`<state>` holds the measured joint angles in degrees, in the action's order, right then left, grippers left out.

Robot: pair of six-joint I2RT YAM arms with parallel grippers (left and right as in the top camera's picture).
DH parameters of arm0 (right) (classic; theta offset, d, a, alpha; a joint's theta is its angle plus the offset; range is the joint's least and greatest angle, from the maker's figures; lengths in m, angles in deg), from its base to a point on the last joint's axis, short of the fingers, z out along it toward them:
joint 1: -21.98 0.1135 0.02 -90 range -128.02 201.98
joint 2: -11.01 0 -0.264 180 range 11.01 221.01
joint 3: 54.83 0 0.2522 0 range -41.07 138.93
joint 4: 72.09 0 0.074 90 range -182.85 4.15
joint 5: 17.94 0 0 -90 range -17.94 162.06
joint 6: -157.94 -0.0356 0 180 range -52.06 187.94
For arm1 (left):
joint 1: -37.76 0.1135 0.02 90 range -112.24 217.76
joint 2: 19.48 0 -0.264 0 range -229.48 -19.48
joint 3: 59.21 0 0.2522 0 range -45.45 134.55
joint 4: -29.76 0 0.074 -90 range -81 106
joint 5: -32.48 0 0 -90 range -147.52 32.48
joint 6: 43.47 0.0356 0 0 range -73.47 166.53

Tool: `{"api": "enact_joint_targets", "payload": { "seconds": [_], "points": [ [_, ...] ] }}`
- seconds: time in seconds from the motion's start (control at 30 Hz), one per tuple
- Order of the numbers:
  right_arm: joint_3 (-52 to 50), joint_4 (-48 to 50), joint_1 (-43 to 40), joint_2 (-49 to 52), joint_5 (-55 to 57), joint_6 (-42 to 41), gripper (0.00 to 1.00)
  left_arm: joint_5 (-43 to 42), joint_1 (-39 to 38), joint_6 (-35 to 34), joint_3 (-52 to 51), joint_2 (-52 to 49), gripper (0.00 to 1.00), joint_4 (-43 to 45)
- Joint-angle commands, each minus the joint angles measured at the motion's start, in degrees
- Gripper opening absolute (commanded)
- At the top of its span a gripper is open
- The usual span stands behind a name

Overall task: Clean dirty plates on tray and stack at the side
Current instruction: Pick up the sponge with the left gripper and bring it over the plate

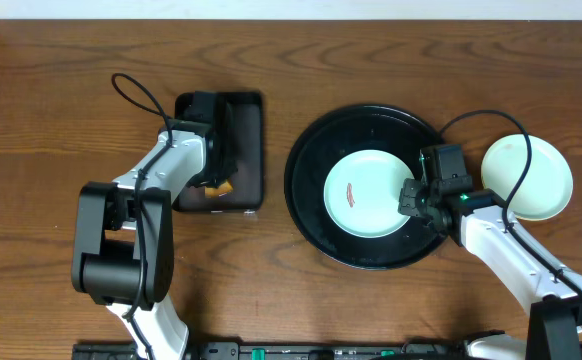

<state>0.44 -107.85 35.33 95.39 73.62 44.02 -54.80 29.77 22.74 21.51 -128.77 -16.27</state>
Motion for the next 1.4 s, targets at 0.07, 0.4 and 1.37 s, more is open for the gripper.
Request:
{"api": "enact_joint_targets", "payload": {
  "seconds": [0.07, 0.4, 1.37],
  "points": [
    [0.7, 0.0, 0.4, 0.4, 1.4, 0.0, 0.01, 0.7, 0.0, 0.1, 0.0, -1.5, 0.09, -1.9],
    [0.7, 0.0, 0.4, 0.4, 1.4, 0.0, 0.01, 0.2, 0.2, 0.1, 2.7, 8.3, 0.42, -10.4],
    [0.7, 0.2, 0.4, 0.4, 1.4, 0.0, 0.01, -7.2, 0.2, 2.8, 1.7, 3.9, 0.4, -6.5]
  ]
}}
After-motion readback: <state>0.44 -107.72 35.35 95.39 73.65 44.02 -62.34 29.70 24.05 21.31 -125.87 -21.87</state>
